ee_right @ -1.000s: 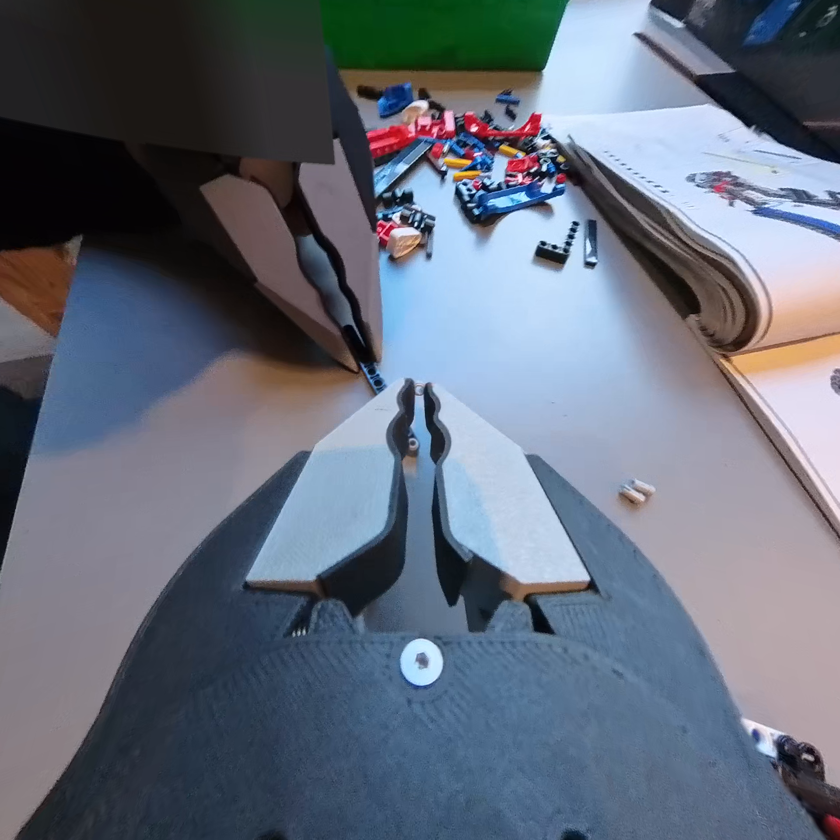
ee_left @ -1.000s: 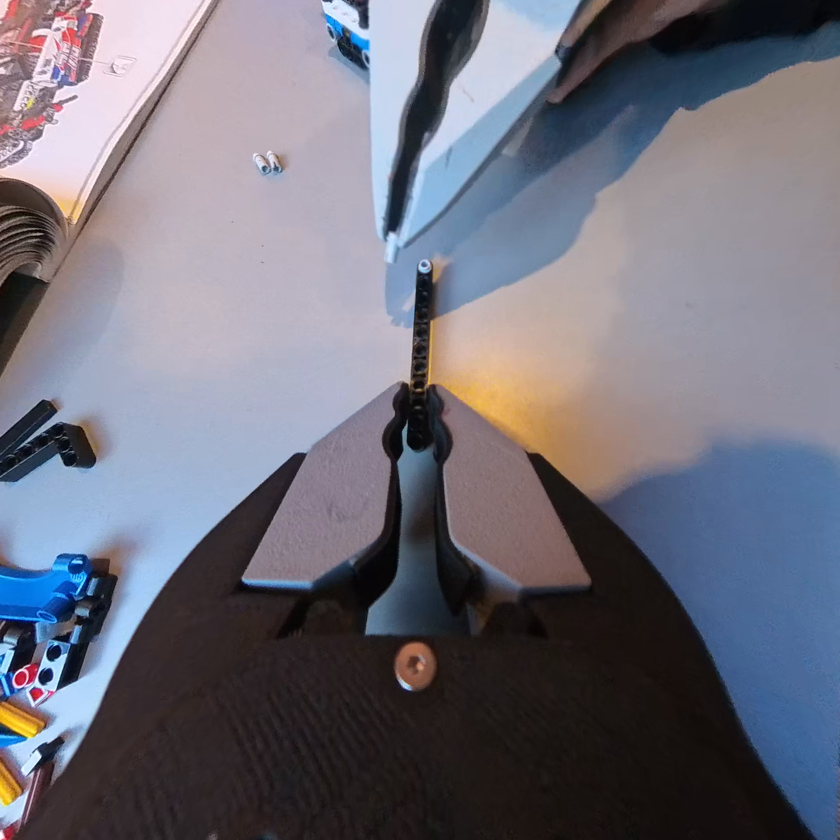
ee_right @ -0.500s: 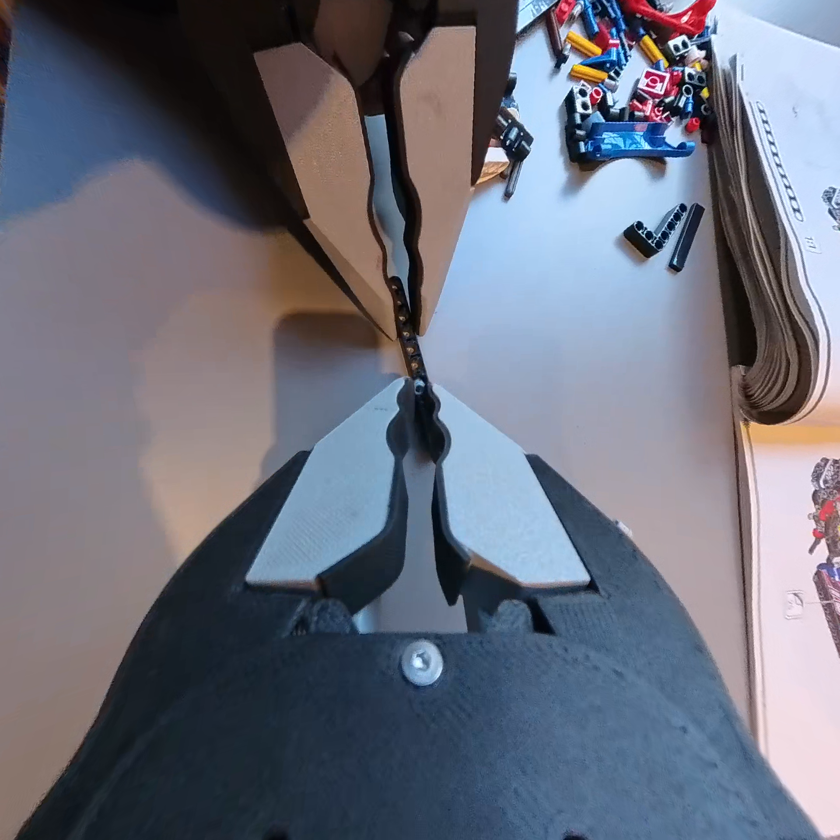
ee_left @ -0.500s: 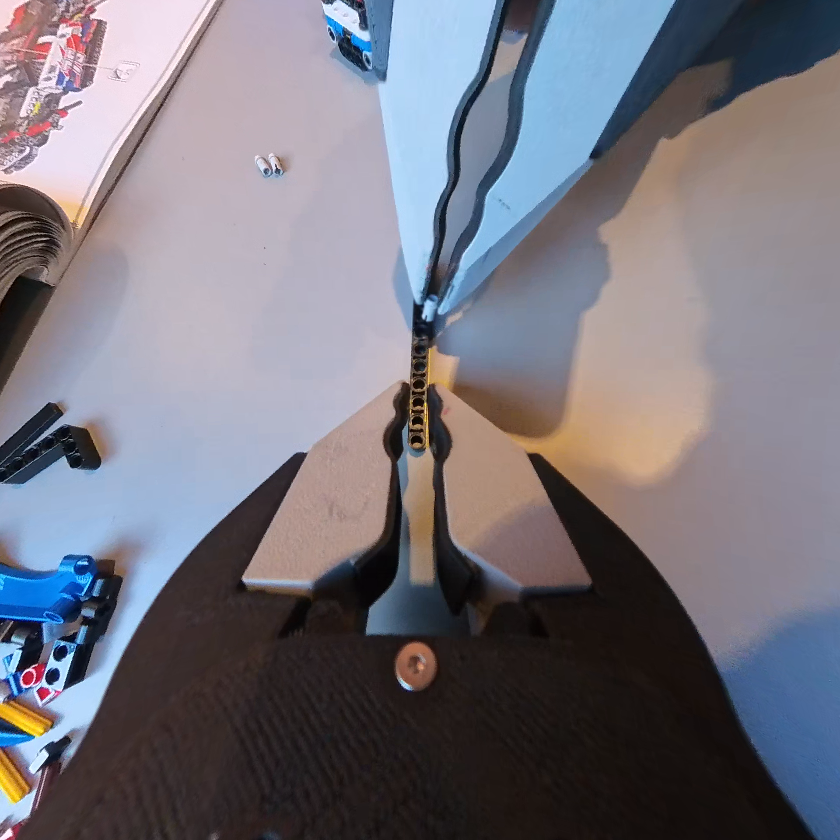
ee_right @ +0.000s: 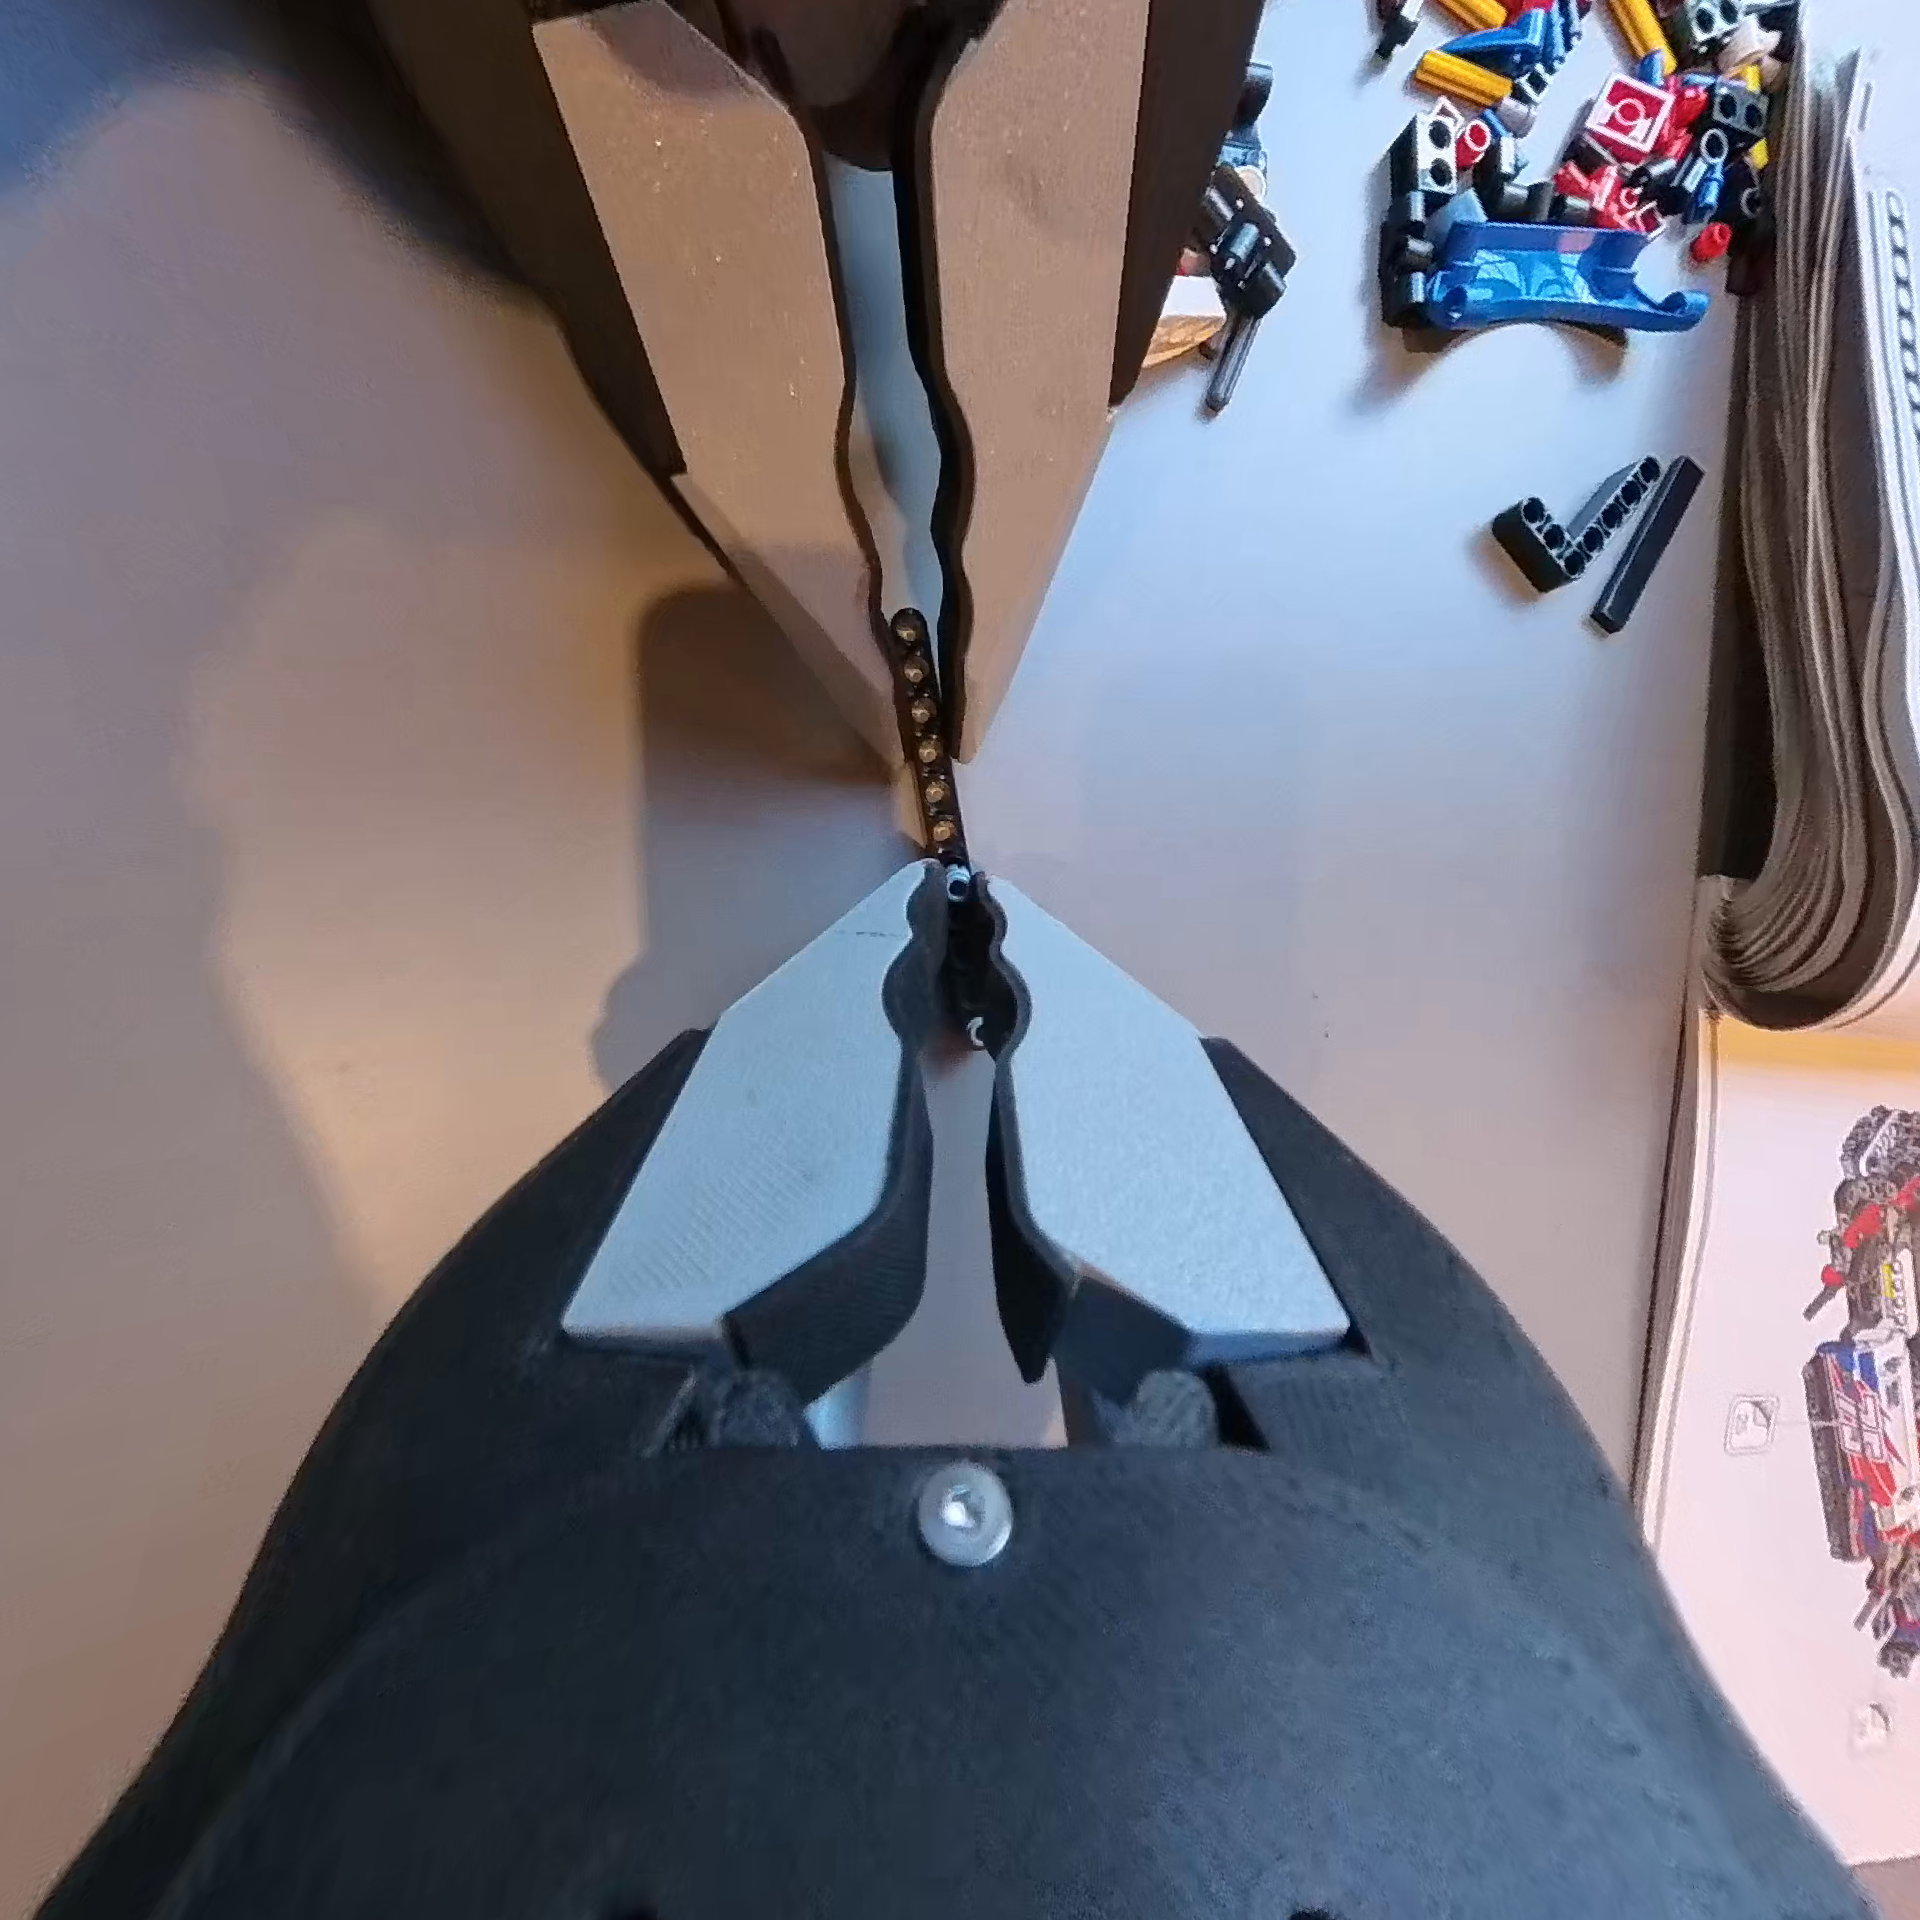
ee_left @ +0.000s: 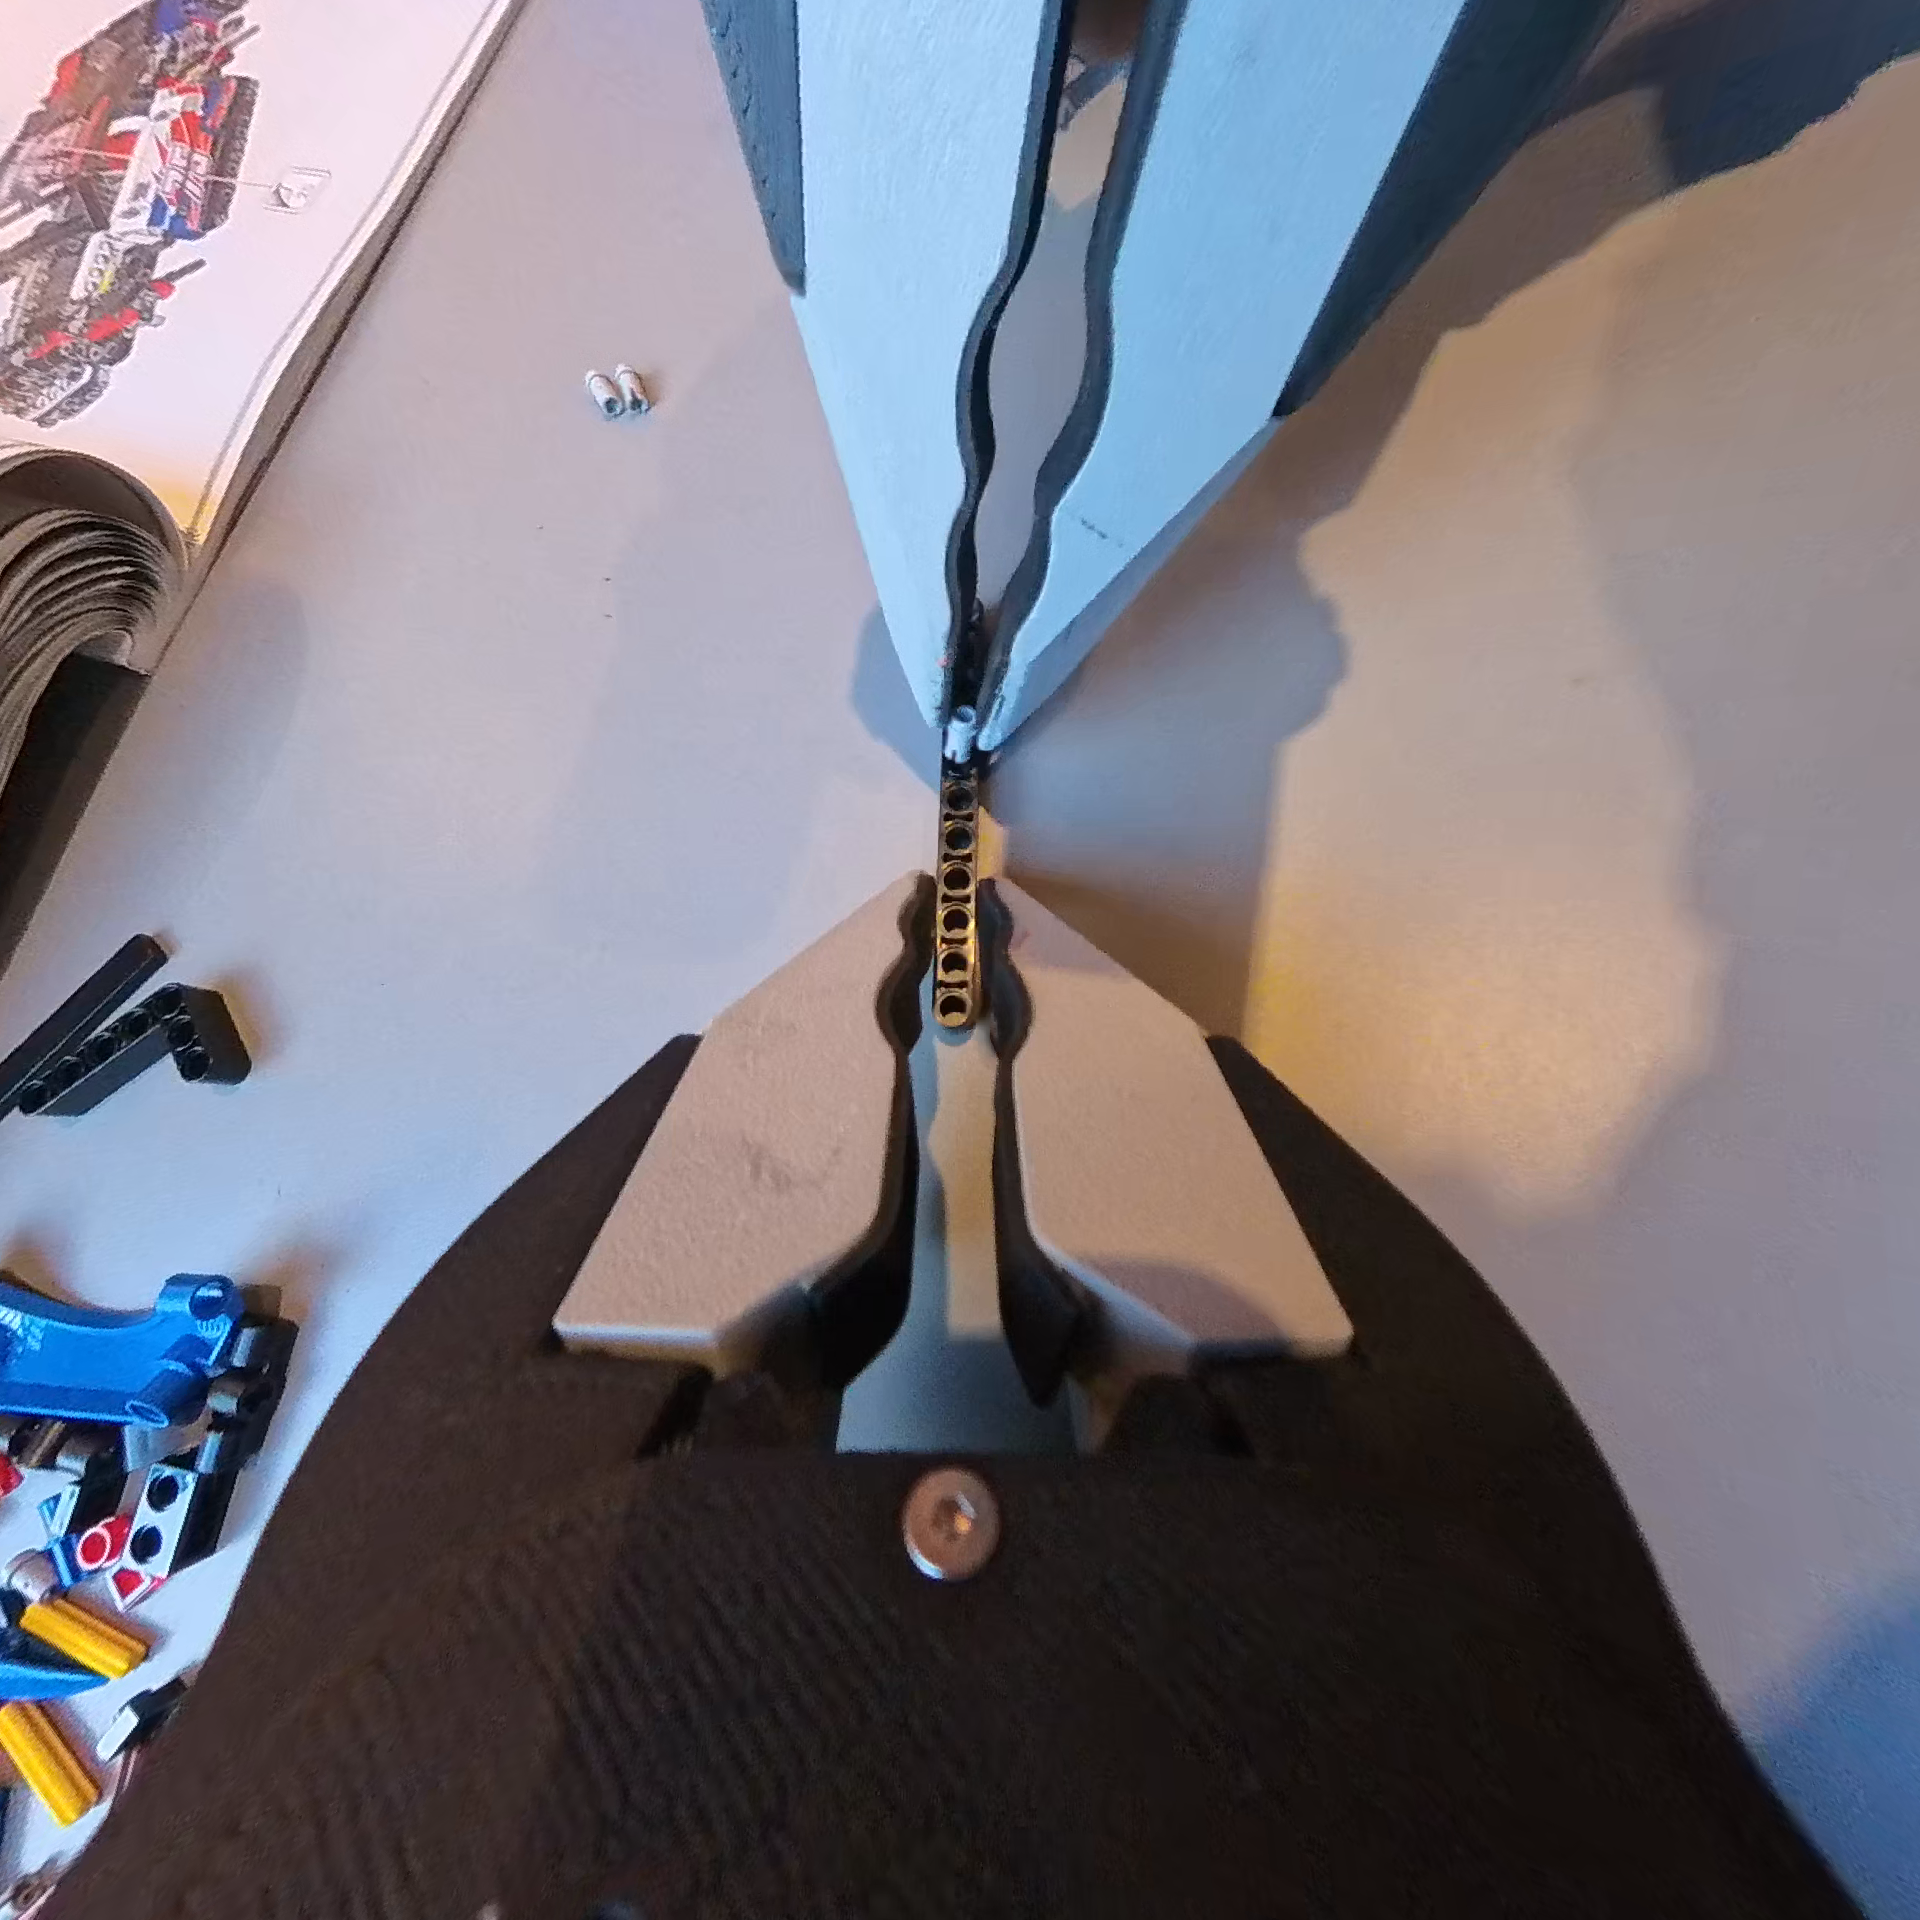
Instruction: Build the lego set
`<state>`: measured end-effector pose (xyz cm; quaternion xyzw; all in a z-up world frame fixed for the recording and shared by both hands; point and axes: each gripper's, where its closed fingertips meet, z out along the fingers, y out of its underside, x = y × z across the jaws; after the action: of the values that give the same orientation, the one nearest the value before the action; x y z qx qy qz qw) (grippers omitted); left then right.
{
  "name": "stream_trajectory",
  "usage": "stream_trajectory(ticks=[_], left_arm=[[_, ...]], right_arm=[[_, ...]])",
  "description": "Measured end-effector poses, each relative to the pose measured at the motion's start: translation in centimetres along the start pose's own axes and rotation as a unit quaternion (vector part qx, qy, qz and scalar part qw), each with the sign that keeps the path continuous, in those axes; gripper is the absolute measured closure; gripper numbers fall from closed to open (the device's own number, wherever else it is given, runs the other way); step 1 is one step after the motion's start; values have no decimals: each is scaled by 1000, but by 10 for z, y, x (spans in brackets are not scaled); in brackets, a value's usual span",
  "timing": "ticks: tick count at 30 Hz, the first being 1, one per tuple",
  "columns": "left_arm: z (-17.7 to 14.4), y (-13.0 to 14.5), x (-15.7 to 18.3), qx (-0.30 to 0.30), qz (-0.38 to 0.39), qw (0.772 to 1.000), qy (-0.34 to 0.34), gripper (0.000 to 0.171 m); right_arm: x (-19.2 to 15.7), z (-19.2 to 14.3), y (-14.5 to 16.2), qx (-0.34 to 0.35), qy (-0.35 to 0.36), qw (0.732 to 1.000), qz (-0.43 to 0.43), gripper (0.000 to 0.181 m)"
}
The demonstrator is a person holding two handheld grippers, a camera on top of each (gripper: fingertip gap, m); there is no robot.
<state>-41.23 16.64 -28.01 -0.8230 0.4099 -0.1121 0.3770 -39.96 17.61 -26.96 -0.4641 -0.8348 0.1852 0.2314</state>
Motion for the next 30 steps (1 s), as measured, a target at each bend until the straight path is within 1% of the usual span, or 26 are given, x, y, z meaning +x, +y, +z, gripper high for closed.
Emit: stream_trajectory(ticks=[9, 12, 15, 17, 23, 27, 30], left_arm=[[1, 0, -1, 0, 2, 1000, -2, 167], [1, 0, -1, 0, 2, 1000, -2, 166], [1, 0, -1, -1, 2, 1000, -3, 167], [1, 0, -1, 0, 2, 1000, -3, 167], [1, -1, -1, 0, 4, 1000, -5, 166], [1, -1, 0, 1, 3, 1000, -1, 166], [1, -1, 0, 1, 1, 1000, 1, 166]], right_arm=[[1, 2, 0, -29, -41, 999, -11, 179], [2, 3, -1, -42, -65, 997, 3, 179], [4, 5, -3, -48, -92, 994, 37, 180], [3, 3, 0, -56, -103, 992, 41, 180], [5, 5, 1, -39, -93, 994, 43, 180], [2, 4, 2, -42, -84, 996, 1, 179], [2, 3, 1, -20, -53, 998, -36, 180]])
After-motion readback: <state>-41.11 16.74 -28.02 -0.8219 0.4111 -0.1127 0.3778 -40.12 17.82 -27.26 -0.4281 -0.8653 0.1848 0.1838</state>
